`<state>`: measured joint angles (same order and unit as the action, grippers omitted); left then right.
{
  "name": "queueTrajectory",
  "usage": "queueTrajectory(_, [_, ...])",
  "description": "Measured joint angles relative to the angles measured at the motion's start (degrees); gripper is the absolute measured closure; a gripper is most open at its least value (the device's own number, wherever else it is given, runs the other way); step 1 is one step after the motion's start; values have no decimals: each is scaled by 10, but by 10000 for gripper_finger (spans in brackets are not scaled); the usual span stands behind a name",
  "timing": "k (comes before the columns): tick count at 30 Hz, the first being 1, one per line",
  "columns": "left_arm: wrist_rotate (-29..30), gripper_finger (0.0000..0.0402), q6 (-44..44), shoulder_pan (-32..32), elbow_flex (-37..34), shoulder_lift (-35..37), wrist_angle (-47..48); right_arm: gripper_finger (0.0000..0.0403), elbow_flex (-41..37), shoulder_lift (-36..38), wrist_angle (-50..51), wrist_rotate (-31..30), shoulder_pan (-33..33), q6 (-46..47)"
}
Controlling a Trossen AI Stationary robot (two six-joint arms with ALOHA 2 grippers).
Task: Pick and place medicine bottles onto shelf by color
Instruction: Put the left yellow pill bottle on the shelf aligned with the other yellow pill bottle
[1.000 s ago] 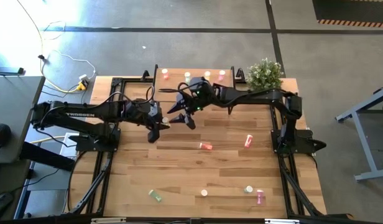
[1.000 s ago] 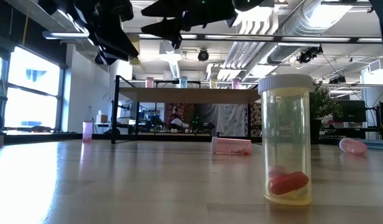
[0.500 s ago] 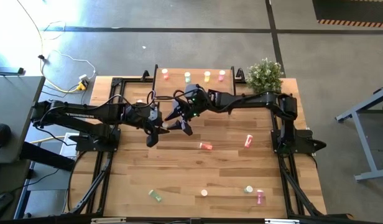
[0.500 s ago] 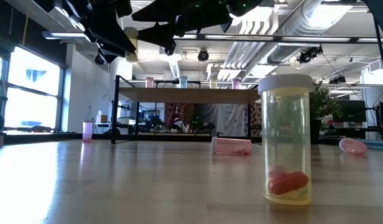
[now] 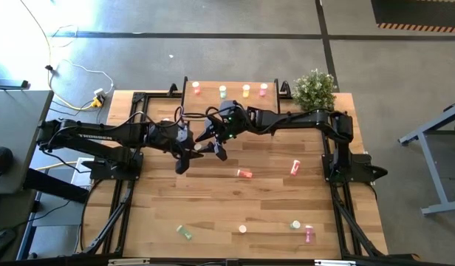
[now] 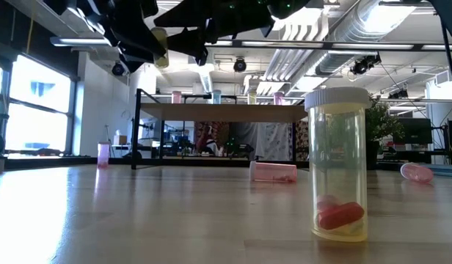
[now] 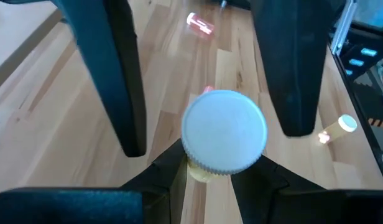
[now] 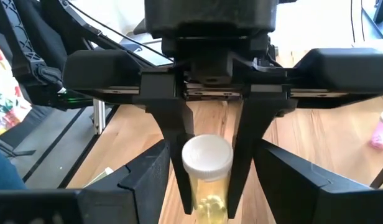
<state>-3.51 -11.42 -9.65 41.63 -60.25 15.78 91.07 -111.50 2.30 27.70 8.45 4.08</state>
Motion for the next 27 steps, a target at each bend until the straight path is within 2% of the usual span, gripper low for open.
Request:
queueTrajectory(13, [27,303,-4,0,0,-9,-24,235,0,0,0,9,-2,21])
queueTrajectory(27, [27,303,-4,0,0,-9,-27,284,0,0,9,8,-2,21])
